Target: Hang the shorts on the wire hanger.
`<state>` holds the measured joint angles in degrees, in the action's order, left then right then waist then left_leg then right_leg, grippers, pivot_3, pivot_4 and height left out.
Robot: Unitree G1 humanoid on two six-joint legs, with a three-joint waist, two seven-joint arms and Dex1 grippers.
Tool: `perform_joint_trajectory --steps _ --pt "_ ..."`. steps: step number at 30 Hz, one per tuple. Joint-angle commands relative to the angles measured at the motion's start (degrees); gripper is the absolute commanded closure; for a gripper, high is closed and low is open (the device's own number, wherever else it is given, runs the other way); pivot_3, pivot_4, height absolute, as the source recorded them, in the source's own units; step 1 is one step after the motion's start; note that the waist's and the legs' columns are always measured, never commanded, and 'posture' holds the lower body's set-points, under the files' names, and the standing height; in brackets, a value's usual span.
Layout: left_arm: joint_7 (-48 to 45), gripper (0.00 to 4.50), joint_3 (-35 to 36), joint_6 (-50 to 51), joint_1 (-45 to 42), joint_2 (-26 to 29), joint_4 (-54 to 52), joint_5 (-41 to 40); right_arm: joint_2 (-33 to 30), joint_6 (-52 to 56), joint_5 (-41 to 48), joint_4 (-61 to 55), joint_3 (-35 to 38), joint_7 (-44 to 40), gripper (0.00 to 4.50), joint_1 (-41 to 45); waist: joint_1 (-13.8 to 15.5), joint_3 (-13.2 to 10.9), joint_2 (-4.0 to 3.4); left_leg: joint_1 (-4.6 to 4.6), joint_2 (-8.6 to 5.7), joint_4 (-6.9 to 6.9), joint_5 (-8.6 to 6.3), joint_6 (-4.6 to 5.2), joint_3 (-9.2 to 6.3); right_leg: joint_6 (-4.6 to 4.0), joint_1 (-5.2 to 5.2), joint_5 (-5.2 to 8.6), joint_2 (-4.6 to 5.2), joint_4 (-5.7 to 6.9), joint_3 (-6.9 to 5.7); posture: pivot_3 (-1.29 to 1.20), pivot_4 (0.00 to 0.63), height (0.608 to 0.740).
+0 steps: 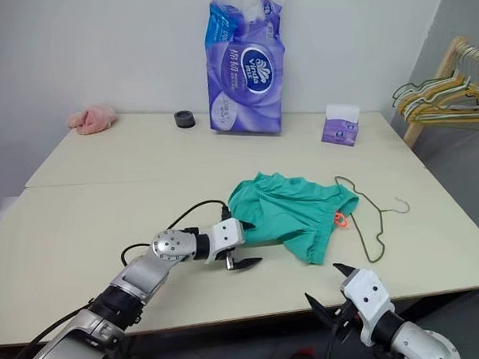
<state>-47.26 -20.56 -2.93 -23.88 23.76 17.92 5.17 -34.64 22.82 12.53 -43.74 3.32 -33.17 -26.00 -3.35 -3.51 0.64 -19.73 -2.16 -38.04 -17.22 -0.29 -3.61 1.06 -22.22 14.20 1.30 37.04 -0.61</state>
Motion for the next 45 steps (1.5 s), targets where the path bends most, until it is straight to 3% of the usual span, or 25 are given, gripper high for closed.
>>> perform_joint_trajectory --steps 1,11,15,21,25,36,39,45 --pt "1.16 0.41 0.07 -1.86 -1.81 0.15 4.48 2.05 0.48 -0.81 -0.7 -1.53 0.84 1.42 0.0 2.14 -0.07 0.03 0.0 0.02 0.0 0.0 0.0 0.0 0.0 0.0 0.01 0.0 0.0 0.0 0.0 -0.23 0.018 0.74" --pt "4.87 3.31 0.33 -8.84 -5.65 -0.48 13.94 5.33 0.03 2.88 -2.41 -2.33 -1.85 2.82 0.0 5.02 -0.56 0.37 0.05 0.04 0.0 0.01 -0.01 0.01 0.04 0.01 0.01 -0.01 0.0 0.0 0.03 -0.24 0.018 0.74" --pt "3.29 4.48 0.74 -9.22 -5.54 -0.72 12.95 4.11 0.03 11.19 -2.82 -2.63 -4.33 5.01 0.0 8.74 -1.23 0.57 0.41 0.02 0.02 0.01 -0.01 0.01 0.01 0.01 0.0 -0.01 0.02 -0.02 0.01 -0.24 0.02 0.74" --pt "1.21 4.48 2.5 -8.22 -5.23 0.0 9.06 2.09 3.9 20.85 -3.62 2.31 -9.59 10.25 0.0 19.28 -2.17 0.66 1.83 -0.07 0.09 0.03 -0.07 -0.03 -0.05 -0.03 -0.07 -0.03 0.05 -0.16 0.01 -0.22 0.025 0.74" --pt "0.48 4.48 3.54 -7.47 -5.54 0.74 8.02 1.2 6.7 21.33 -4.6 6.8 -13.21 10.98 0.0 24.79 -1.82 0.52 1.02 -0.1 -0.04 0.01 -0.22 0.06 -0.05 -0.27 -0.13 -0.17 0.23 -0.11 0.02 -0.2 0.028 0.74" --pt "0.67 4.48 7.47 -4.78 -6.29 2.46 4.06 -0.97 9.28 21.56 -7.58 17.31 -20.1 10.3 0.0 32.87 -1.45 0.46 0.78 -0.09 -0.08 -0.04 -0.21 0.07 -0.07 -0.29 -0.14 -0.18 0.25 0.08 -0.01 -0.15 0.025 0.74" --pt "0.17 4.5 8.82 -3.47 -6.51 3.5 3.38 -2.0 6.95 20.22 -10.21 17.25 -23.03 9.11 0.63 33.71 -1.45 0.48 0.75 -0.08 -0.07 -0.03 -0.21 0.07 -0.07 -0.28 -0.15 -0.18 0.24 0.09 -0.03 -0.14 0.022 0.74" --pt "-2.42 4.5 9.41 -1.77 -5.6 5.4 1.7 -3.32 4.33 16.91 -14.74 20.99 -24.97 8.97 2.7 35.74 -1.33 0.49 0.73 -0.08 -0.09 -0.04 -0.21 0.07 -0.06 -0.28 -0.15 -0.18 0.25 0.09 -0.02 -0.12 0.019 0.74"
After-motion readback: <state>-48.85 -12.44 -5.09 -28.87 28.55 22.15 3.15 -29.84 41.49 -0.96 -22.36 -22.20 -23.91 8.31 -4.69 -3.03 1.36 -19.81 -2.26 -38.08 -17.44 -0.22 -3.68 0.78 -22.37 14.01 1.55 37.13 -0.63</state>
